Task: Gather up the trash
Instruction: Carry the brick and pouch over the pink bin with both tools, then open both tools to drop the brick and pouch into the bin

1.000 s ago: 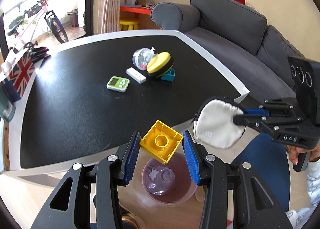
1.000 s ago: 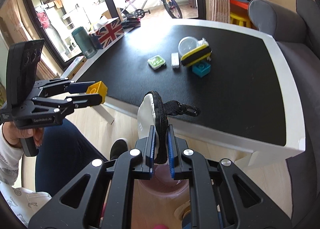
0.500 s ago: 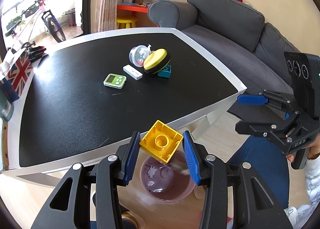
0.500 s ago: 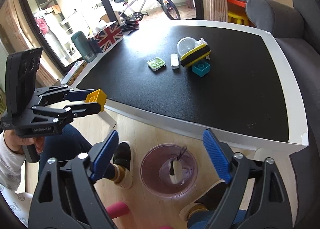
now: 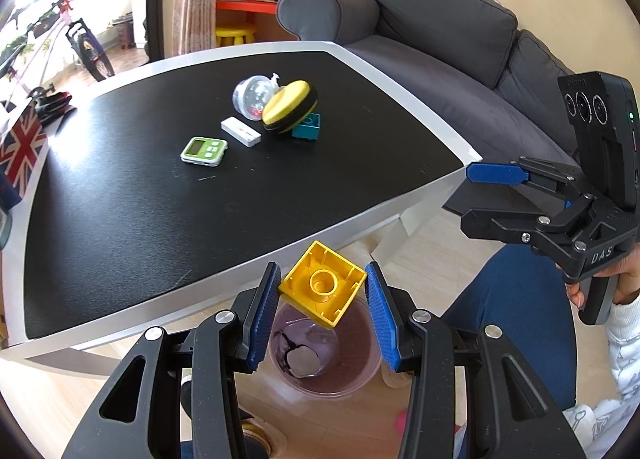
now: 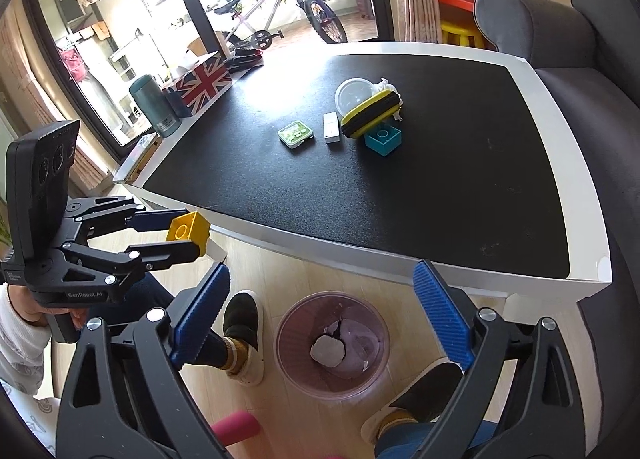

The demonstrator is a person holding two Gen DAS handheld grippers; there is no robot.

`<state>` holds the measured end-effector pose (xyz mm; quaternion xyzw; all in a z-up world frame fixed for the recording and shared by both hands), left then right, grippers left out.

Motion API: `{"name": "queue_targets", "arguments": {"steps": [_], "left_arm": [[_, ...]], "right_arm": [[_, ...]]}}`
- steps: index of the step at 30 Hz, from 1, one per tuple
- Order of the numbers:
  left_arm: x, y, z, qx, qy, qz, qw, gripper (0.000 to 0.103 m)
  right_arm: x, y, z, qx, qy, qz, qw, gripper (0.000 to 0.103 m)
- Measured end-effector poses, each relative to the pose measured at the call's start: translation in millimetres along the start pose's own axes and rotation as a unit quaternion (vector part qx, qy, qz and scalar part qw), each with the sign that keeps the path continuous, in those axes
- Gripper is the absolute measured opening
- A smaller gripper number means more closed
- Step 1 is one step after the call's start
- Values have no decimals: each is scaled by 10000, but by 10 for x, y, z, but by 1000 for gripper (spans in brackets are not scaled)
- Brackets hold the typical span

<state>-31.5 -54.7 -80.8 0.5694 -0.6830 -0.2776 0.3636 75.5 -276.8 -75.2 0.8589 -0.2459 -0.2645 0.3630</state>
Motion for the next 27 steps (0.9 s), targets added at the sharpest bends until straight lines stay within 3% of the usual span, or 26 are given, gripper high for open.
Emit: {"name": "queue_targets", "arguments": {"steps": [5, 6, 7, 8, 27], "left_arm": [[69, -13, -3, -32, -114, 102, 9999, 47], [78, -14, -4, -30, -123, 109, 9999, 61], [85, -3, -2, 5, -125, 118, 9999, 83], [89, 20, -4, 93, -115, 117, 9998, 91], [-21, 29, -29, 112, 138, -4, 9998, 95]], "right_arm": [[51, 19, -10, 36, -66, 10, 10000, 92], [58, 23, -16, 49, -75, 11, 10000, 92], [63, 25, -22, 58, -79, 12, 10000, 92], [66, 30, -27, 66, -81, 13, 9999, 92], [74, 9, -22, 42, -105, 27, 9999, 94]]}}
Point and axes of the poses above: each gripper's, at about its wrist camera, not at the fingertips, and y roughly against the way its jaws point, x to its right, z to its underside, the point moved 2 cm from there along -y, roughly the way its jaws point, and after that the axes turned 1 degree about -z, right-handed, at the moved point
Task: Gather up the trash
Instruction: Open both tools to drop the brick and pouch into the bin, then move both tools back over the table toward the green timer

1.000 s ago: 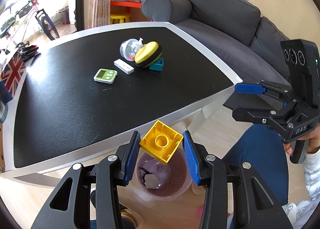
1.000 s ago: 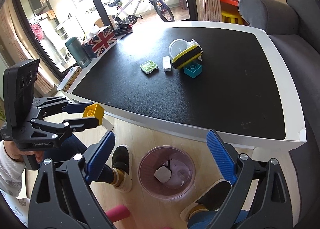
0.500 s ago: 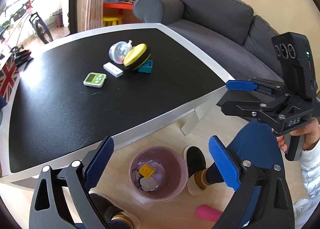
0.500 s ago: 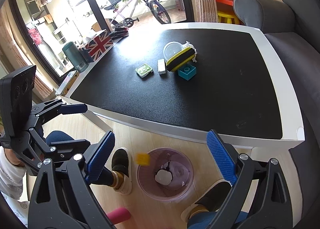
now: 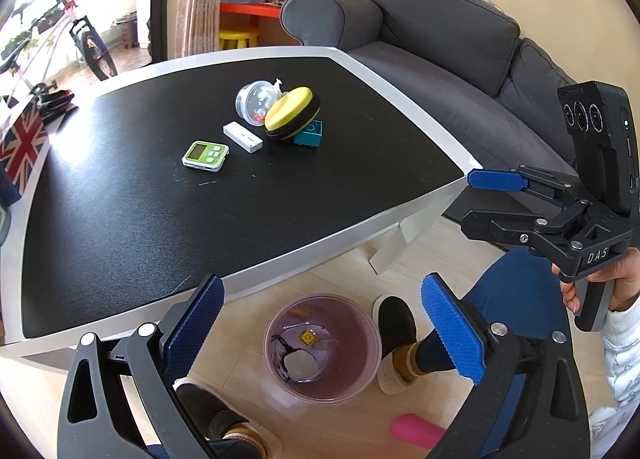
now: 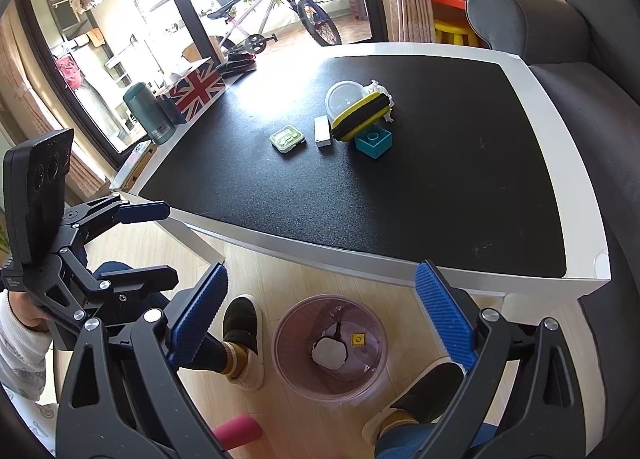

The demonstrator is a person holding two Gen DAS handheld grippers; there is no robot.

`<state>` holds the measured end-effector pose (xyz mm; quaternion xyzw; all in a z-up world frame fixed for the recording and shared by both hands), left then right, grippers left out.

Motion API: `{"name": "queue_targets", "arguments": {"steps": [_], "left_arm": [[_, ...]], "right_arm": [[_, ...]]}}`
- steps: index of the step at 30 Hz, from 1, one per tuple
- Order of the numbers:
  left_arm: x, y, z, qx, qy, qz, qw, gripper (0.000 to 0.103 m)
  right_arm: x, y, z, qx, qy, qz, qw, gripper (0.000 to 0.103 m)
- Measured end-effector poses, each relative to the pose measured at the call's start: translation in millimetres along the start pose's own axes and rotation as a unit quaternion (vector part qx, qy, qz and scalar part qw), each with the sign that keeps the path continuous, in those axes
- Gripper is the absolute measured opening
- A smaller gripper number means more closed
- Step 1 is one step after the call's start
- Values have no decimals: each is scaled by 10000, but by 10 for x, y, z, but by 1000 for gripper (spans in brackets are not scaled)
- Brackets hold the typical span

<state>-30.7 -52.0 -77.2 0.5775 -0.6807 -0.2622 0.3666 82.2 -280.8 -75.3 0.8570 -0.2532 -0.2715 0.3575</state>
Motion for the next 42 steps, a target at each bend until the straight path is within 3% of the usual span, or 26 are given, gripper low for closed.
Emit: {"name": "queue_targets", "arguments": {"steps": [13, 25, 42], "left_arm": [[-106, 20, -84, 112, 143, -62, 9998, 95], [-385, -56, -440, 241, 272, -201, 9991, 95], [-819, -618, -980, -107, 78, -438, 9990, 95]], "right_arm": [[-3, -37, -37, -24, 12, 10, 10000, 97], [91, -93, -388, 80, 147, 116, 9998, 97], [231, -393, -723, -56, 181, 104, 9998, 97]]}}
Point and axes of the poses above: each gripper's, at about its wrist camera, not at the fingertips, and y roughly against the way its jaws point, x to its right, z to its underside, the point moved 2 cm from there along -y, roughly the way its jaws point, and after that the axes turned 1 degree about -z, right-handed, at the moved point
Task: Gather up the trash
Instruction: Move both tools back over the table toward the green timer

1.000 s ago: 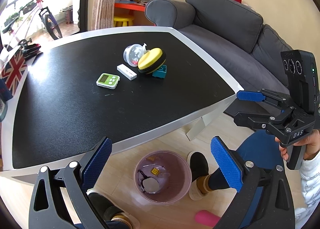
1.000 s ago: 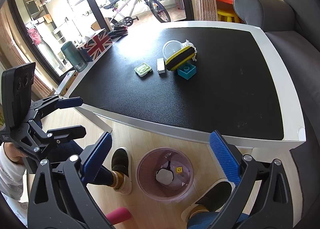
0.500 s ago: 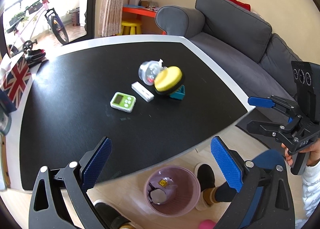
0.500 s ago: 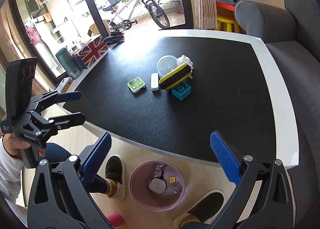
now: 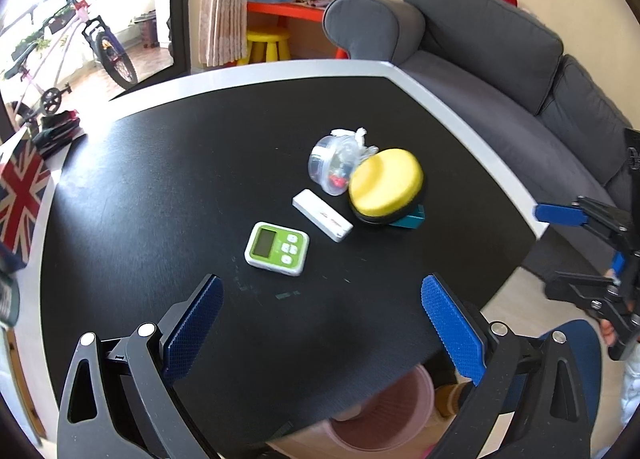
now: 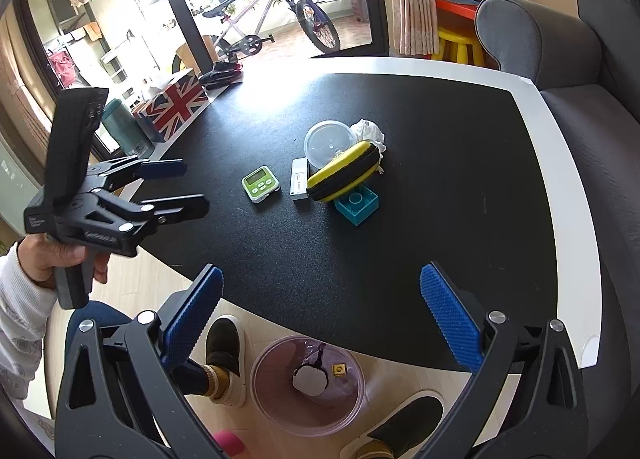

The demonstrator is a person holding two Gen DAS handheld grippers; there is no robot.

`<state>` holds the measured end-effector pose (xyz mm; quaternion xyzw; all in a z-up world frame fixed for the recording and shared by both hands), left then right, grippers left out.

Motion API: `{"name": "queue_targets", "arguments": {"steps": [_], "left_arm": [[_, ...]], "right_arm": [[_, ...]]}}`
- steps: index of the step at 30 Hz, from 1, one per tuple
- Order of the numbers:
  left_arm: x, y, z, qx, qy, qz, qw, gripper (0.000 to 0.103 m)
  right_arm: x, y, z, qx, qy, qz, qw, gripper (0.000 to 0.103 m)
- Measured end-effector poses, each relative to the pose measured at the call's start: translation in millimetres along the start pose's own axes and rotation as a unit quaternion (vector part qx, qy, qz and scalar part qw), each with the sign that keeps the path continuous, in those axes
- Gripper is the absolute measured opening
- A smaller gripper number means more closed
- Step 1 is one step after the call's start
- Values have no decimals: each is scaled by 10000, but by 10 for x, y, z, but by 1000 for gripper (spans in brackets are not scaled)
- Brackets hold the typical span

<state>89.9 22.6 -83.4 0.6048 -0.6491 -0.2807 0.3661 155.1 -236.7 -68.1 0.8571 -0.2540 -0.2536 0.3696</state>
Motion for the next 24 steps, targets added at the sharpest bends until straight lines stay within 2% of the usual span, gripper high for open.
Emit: {"name": "queue_targets", "arguments": {"steps": [10, 14, 20, 21, 24], "left_arm": [[-150, -416, -129, -232, -378, -153, 9989, 95], [-179, -578, -123, -380, -479, -282, 9977, 95], [-198, -682, -71, -399, -552, -418, 9968, 95], [-197, -693, -61, -397, -562, -435, 9967, 94], [-218, -723, -35, -434, -517, -453, 9967, 82]], "right_arm": [[110, -118, -9, -98, -110, 8, 9999, 97], [140, -149, -14, -116, -131, 10, 9998, 97], [170, -184, -17, -139, -178, -32, 9997, 98], [175, -186, -18, -141, -181, -29, 9997, 98], [182, -188, -20, -134, -194, -19, 9997, 97]]}}
Point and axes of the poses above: each gripper's, at about its wrist camera, not at the fingertips, and y roughly against the way its jaws point, x to its right, z to its underside, the point moved 2 cm from there along -y, roughly the way its jaws point, and after that the axes turned 1 degree about -z, right-handed, at the moved point
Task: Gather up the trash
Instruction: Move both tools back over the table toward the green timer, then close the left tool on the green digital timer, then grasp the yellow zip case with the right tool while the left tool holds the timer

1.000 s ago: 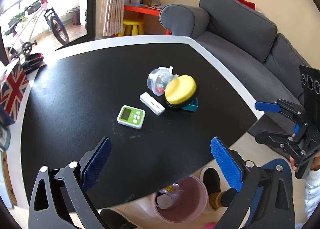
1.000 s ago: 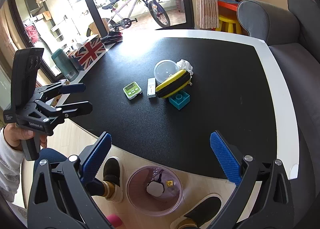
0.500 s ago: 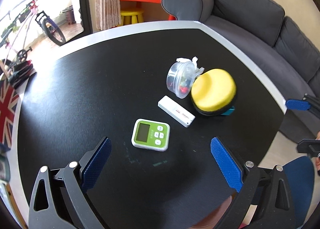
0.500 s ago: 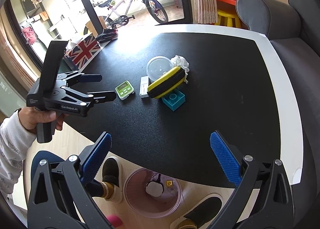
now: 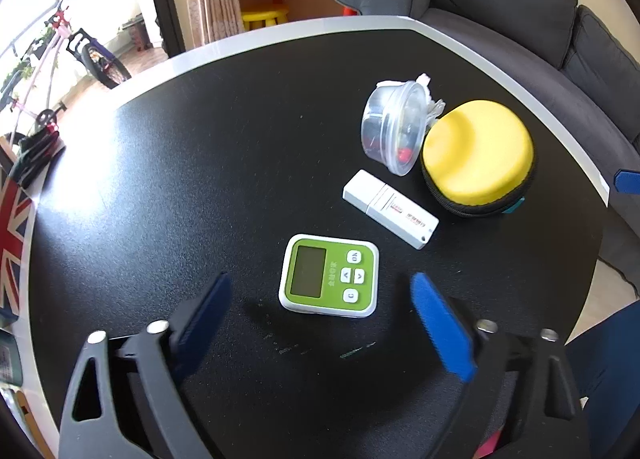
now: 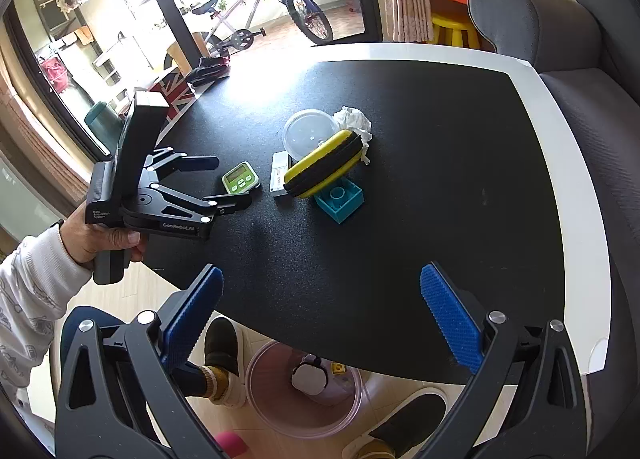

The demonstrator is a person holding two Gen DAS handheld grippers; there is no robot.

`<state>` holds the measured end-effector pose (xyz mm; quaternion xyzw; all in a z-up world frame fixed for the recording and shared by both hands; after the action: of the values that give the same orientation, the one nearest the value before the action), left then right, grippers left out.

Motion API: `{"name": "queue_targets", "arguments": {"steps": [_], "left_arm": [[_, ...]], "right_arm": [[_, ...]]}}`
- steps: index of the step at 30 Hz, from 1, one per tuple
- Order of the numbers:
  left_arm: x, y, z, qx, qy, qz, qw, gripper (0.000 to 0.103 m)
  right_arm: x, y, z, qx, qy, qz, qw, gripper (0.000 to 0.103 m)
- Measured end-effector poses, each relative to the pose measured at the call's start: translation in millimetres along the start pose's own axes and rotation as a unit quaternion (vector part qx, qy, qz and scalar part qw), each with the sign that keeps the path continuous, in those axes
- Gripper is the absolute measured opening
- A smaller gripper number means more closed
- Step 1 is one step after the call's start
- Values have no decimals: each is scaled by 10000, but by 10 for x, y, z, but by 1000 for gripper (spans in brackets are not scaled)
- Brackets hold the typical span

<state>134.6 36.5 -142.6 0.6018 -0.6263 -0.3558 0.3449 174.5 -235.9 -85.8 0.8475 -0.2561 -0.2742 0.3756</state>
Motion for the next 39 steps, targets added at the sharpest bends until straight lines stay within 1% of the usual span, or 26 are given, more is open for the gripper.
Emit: {"name": "queue_targets", "arguments": {"steps": [2, 5, 8, 9, 10, 19, 31, 34, 39], "left_arm": [[8, -11, 2, 31, 2, -39, 10000, 81], [3, 5, 11, 80, 15, -132, 9999, 71], [16, 33, 21, 117, -9, -145, 9998, 59], [28, 45, 22, 130, -24, -140, 9998, 52], [34, 45, 19, 136, -26, -132, 9998, 48], [1, 93, 0, 122, 103, -91, 9998, 47], [-80, 453, -78, 352, 370, -50, 9987, 47], [-88, 521, -86, 409, 403, -32, 9983, 47], [-75, 597, -89, 478, 421, 1, 9980, 47]], "right_arm": [[2, 3, -1, 8, -8, 0, 10000, 97], [4, 1, -2, 3, -7, 2, 10000, 97], [-9, -1, -3, 1, 6, -2, 10000, 98], [-13, -5, -6, 3, 13, -4, 10000, 97], [-18, -8, -10, 10, 20, -9, 10000, 97], [10, -77, -94, 11, 25, 42, 10000, 97], [61, -196, -396, 102, -60, 115, 9999, 97], [89, -257, -473, 88, -111, 132, 9998, 97], [162, -389, -580, -32, -338, 37, 9994, 97]]}}
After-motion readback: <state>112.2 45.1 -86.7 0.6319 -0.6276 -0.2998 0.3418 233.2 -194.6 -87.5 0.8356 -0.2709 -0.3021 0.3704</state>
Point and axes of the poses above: each gripper's, at about its wrist camera, not at the fingertips, and y roughly against the way its jaws point, x to its right, z to its underside, the point moved 2 cm from there along -y, roughly the way its jaws point, and after that the axes turned 1 degree about -z, right-handed, at the moved point
